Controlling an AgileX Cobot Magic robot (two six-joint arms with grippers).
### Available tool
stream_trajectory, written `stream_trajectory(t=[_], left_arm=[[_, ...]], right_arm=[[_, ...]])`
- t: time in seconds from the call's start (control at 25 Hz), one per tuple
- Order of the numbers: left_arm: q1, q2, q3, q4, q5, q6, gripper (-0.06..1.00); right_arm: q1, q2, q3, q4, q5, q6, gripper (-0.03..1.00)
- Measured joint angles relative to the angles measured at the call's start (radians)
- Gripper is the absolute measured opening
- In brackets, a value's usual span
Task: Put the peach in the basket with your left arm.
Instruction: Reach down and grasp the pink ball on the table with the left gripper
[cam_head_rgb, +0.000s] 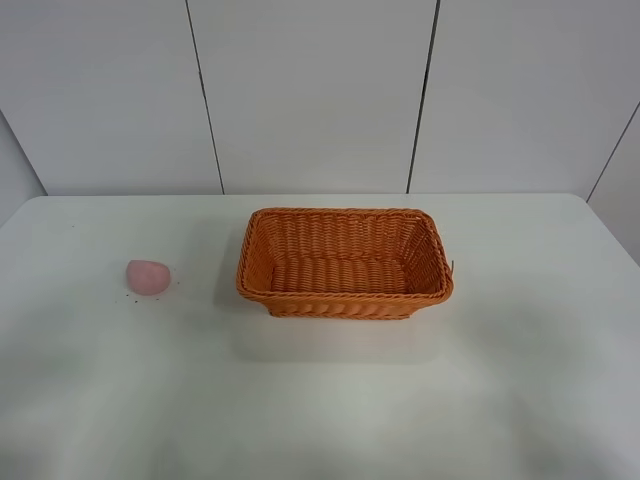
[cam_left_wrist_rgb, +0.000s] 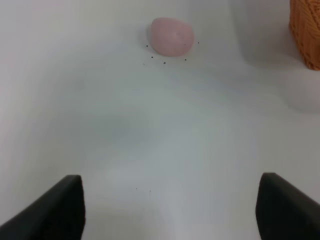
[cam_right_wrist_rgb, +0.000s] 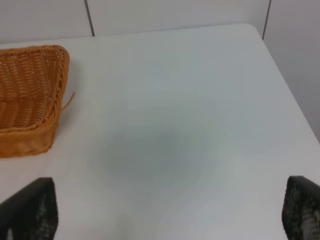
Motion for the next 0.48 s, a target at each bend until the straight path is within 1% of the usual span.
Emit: stream_trajectory(t=[0.48], left_arm=[[0.0, 0.002, -0.008, 0.0, -0.008, 0.001, 0.81]], right_arm=[[0.0, 0.0, 0.0, 0.0, 0.0, 0.0, 0.69]])
